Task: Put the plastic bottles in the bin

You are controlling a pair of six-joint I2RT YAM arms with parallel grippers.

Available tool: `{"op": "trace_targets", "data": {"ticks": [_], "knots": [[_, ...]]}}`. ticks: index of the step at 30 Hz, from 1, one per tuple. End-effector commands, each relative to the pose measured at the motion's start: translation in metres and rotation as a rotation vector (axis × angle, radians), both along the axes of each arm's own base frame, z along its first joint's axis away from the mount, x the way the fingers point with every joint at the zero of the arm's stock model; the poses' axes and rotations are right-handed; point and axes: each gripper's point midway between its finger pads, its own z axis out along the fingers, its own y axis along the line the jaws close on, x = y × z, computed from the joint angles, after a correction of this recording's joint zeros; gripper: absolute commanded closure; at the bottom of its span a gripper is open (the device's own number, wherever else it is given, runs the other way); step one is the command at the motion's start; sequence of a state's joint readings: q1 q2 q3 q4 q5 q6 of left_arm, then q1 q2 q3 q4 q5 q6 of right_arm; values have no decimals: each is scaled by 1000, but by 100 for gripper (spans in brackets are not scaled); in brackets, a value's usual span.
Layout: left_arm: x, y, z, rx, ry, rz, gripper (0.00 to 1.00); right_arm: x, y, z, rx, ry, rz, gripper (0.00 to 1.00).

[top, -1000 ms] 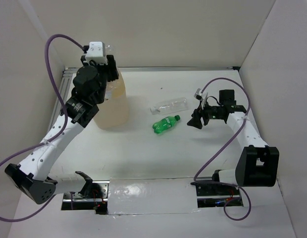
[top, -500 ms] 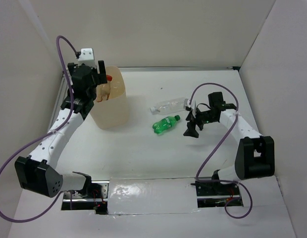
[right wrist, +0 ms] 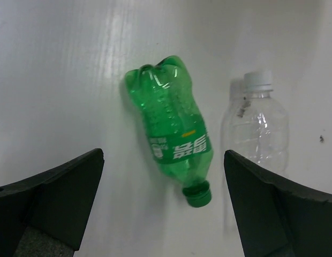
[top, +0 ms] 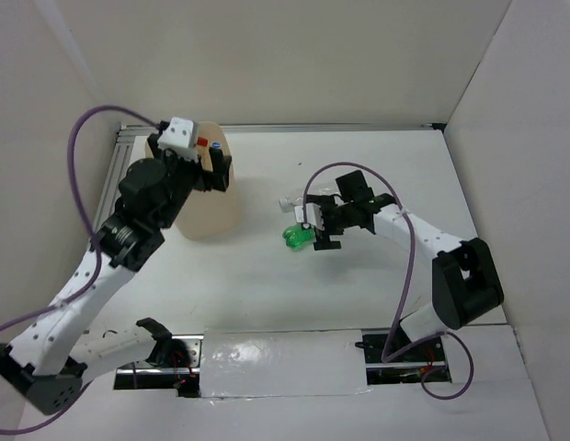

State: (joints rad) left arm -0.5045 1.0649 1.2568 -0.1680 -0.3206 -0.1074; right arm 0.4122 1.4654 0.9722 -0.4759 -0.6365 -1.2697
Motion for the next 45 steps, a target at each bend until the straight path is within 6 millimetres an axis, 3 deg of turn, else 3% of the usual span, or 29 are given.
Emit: {"op": "trace_targets", "data": {"ticks": [1, 2, 3, 5, 6, 8, 11, 15, 16, 17, 19, 22, 23, 24, 25, 27, 28, 29, 30, 31, 32, 33, 34, 35, 36, 37, 39, 41, 45], "knots": [[-41, -21, -45, -22, 111, -122, 0, 41, 18, 10, -31, -156, -25, 0], [-60, -26, -49, -64, 117, -153, 0, 46, 21, 8, -51, -177, -23, 0], [-68, -29, -81, -57, 179, -166, 0, 43, 26, -9, -81, -151, -2, 0], [-86, -31, -105, -77, 231, -182, 0, 43, 33, -18, -115, -137, 32, 0], [-97, -29, -119, -104, 258, -172, 0, 41, 35, -36, -153, -117, 67, 0], [-109, -25, -136, -108, 297, -154, 0, 37, 34, -53, -199, -83, 92, 0], [-122, -24, -147, -139, 313, -151, 0, 34, 30, -76, -263, -65, 120, 10], [-129, -24, -167, -127, 364, -144, 0, 24, 31, -73, -282, -27, 152, 56], [-130, -24, -173, -132, 379, -138, 0, 21, 33, -61, -262, -28, 160, 69], [-131, -26, -178, -137, 389, -143, 0, 15, 40, -31, -209, -21, 185, 75], [-131, -28, -181, -140, 390, -153, 0, 10, 50, 2, -125, -18, 163, 76], [-133, -33, -191, -147, 409, -173, 0, 23, 89, 104, 95, -65, 71, 77], [-134, -35, -190, -166, 406, -182, 0, 43, 104, 166, 206, -171, 38, 77], [-134, -35, -194, -160, 413, -180, 0, 48, 115, 197, 275, -195, 16, 76], [-136, -39, -197, -176, 425, -196, 0, 65, 128, 250, 403, -226, -48, 76], [-138, -40, -202, -179, 440, -202, 0, 74, 144, 292, 520, -239, -73, 74], [-140, -41, -207, -183, 457, -206, 0, 80, 160, 292, 565, -174, -96, 74], [-140, -42, -207, -196, 461, -203, 0, 83, 167, 331, 649, -225, -75, 74], [-142, -40, -215, -181, 478, -197, 0, 82, 178, 340, 686, -217, -64, 72], [-144, -41, -218, -190, 485, -203, 0, 84, 198, 330, 716, -127, -52, 71], [-146, -39, -217, -202, 487, -200, 0, 81, 206, 359, 791, -156, -19, 71], [-149, -37, -221, -205, 501, -193, 0, 76, 216, 364, 828, -101, -6, 68], [-149, -37, -219, -211, 495, -196, 0, 79, 237, 348, 828, -55, 20, 65], [-150, -36, -220, -222, 494, -194, 0, 74, 244, 366, 867, -73, 60, 65], [-151, -34, -223, -215, 502, -192, 0, 73, 253, 362, 877, -50, 79, 63], [-151, -33, -220, -231, 492, -184, 0, 74, 271, 341, 866, 20, 96, 62], [-151, -33, -220, -231, 492, -184, 0, 73, 283, 338, 898, 41, 122, 62], [-151, -31, -221, -232, 498, -171, 0, 76, 298, 318, 899, 104, 113, 60], [-153, -29, -225, -236, 508, -166, 0, 82, 307, 294, 859, 115, 98, 48]]}}
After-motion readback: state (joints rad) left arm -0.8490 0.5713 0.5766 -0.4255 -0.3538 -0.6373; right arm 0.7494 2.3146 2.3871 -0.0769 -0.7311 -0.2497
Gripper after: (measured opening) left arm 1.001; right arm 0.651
